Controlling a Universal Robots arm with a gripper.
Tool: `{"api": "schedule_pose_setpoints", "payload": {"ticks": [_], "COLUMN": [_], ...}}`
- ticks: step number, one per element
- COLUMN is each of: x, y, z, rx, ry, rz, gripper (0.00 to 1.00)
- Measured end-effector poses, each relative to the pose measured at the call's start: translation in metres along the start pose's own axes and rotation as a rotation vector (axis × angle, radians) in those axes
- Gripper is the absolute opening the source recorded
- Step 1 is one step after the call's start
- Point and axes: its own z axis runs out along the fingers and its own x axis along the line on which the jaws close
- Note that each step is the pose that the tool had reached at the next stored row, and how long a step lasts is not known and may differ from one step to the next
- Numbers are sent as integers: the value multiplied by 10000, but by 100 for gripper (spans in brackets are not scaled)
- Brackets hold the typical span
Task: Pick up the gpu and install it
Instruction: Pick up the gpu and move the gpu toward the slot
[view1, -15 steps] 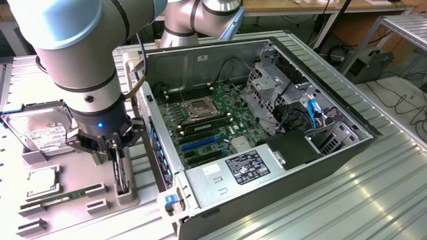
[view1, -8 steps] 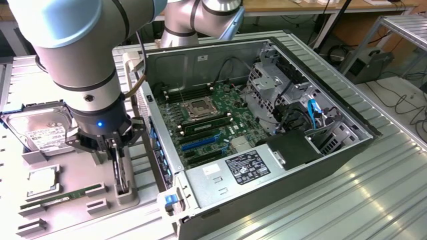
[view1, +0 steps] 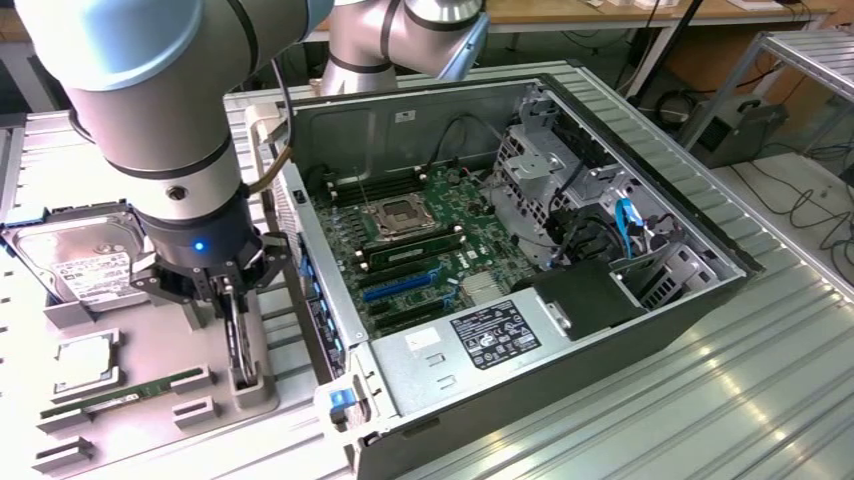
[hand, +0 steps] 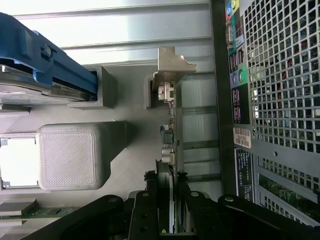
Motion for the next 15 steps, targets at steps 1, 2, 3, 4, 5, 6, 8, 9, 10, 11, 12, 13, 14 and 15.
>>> {"api": "schedule_pose_setpoints", "payload": {"ticks": [1,2,3,4,5,6,8,9,10,11,12,13,14,15], "x": [0,0,-1,-1,-1,-1,-1,-1,-1,-1,-1,-1,-1,-1], "y": [0,0,1,1,1,1,1,2,2,2,2,2,2,2], "z": [-7,-12,-16,-19,-22,-26,-31,-34,-36,-38,-39,-41,-42,-52], "rx": [1,1,-1,-1,-1,1,0,0,0,0,-1,0,0,0], "ry": [1,1,-1,-1,-1,0,-1,0,0,0,-1,-1,0,0], "rz": [0,0,0,0,0,0,0,0,0,0,0,0,0,0], "gripper": [26,26,26,26,26,26,26,26,26,26,26,26,26,26]}}
